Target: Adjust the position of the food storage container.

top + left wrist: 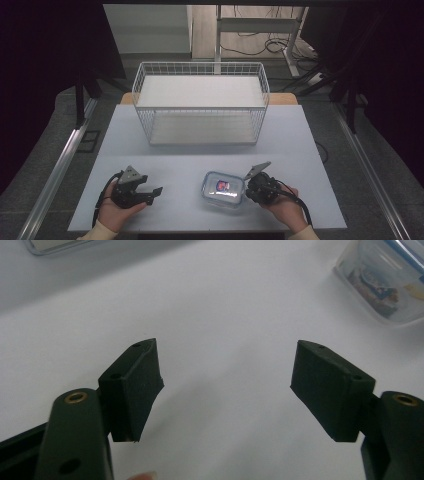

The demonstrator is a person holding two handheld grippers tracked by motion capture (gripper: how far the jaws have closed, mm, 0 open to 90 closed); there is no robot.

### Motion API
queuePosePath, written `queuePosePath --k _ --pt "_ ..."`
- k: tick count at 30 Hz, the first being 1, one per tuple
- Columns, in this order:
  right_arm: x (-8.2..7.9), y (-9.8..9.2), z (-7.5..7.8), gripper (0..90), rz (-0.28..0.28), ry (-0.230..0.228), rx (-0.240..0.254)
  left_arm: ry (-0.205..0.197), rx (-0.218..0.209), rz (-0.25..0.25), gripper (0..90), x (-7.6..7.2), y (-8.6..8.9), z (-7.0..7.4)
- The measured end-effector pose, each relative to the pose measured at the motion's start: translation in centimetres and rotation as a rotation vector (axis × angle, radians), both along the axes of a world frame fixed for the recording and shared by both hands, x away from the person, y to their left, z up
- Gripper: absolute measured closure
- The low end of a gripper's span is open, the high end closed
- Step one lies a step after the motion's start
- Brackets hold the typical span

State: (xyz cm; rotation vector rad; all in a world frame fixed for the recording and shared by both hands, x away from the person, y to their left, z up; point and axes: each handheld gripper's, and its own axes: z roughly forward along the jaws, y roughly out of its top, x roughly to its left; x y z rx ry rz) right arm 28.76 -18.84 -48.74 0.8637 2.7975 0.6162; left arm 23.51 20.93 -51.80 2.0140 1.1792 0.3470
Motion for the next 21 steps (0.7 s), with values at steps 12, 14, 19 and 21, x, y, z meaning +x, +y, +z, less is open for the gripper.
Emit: queuePosePath --k 12,14,19,21 --pt "2.4 3.4 -0.2 89.6 0.028 -0.004 -0.003 0.001 0.003 -0.002 27.5 0.0 0.1 0.0" --pt "2.6 3.9 -0.3 89.6 0.036 -0.011 -0.005 0.001 0.003 -0.002 27.5 0.0 0.1 0.0" --pt "2.9 4.7 -0.3 89.6 0.045 -0.012 -0.009 0.002 0.004 0.001 27.5 0.1 0.2 0.0" --pt "3.2 5.0 -0.3 89.6 0.053 -0.013 -0.006 0.002 0.005 0.002 27.5 0.1 0.2 -0.1"
